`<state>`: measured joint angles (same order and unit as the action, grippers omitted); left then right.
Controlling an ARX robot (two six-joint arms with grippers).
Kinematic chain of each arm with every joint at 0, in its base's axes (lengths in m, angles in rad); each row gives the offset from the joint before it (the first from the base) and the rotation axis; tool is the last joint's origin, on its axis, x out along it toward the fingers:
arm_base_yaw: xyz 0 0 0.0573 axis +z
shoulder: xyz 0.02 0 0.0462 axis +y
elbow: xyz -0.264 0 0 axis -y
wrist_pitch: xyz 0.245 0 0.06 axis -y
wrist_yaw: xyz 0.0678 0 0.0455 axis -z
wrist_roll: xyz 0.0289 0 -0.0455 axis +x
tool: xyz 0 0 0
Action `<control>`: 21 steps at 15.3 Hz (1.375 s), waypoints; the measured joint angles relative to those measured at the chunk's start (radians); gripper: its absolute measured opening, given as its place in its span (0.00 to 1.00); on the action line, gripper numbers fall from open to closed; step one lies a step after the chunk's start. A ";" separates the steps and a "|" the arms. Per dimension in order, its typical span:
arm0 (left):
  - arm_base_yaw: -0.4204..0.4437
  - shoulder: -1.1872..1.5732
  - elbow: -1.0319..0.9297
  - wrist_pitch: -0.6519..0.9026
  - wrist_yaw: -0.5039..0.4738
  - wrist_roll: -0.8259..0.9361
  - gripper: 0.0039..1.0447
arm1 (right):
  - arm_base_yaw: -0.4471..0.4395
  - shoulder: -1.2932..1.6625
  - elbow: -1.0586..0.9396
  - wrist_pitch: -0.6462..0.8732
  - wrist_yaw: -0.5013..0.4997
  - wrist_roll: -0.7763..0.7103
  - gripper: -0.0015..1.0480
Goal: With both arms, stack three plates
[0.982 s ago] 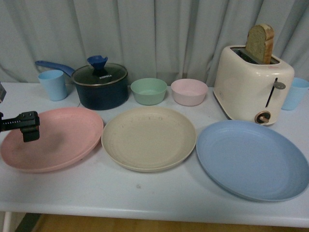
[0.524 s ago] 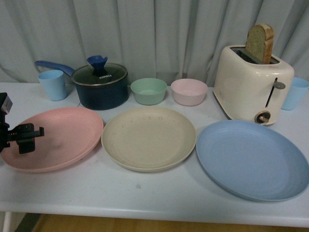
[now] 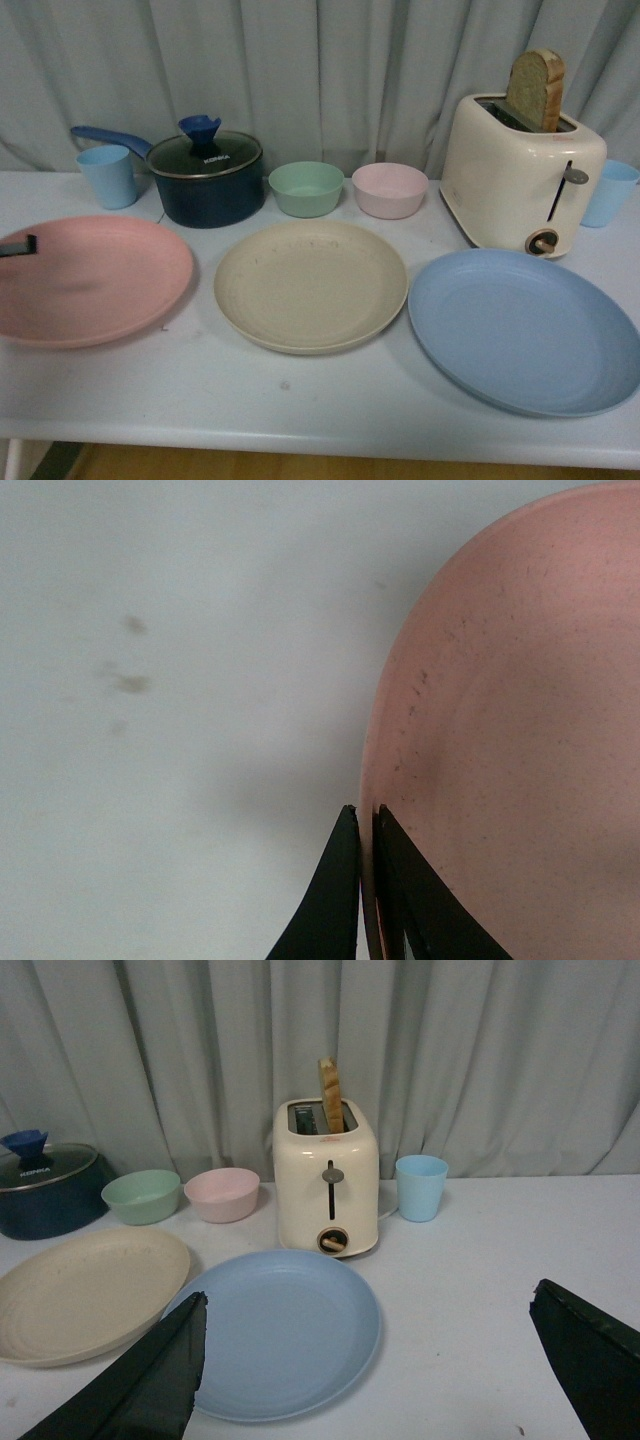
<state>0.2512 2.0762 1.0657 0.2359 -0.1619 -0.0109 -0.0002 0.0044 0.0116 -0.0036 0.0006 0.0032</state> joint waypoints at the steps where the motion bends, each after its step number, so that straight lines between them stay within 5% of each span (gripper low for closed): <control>1: 0.035 -0.054 0.000 -0.025 -0.014 0.030 0.02 | 0.000 0.000 0.000 0.000 0.000 0.000 0.94; 3: 0.040 -0.168 0.000 -0.100 -0.026 0.047 0.02 | 0.000 0.000 0.000 0.000 0.000 0.000 0.94; 7: -0.195 -0.344 0.013 -0.172 0.025 0.014 0.02 | 0.000 0.000 0.000 0.000 0.000 0.000 0.94; 15: -0.489 -0.245 0.094 -0.192 0.002 -0.084 0.02 | 0.000 0.000 0.000 0.000 0.000 0.000 0.94; 21: -0.534 -0.110 0.150 -0.168 -0.039 -0.186 0.02 | 0.000 0.000 0.000 0.000 0.000 0.000 0.94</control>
<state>-0.2832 1.9663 1.2152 0.0677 -0.2012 -0.1967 -0.0002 0.0044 0.0116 -0.0036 0.0006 0.0029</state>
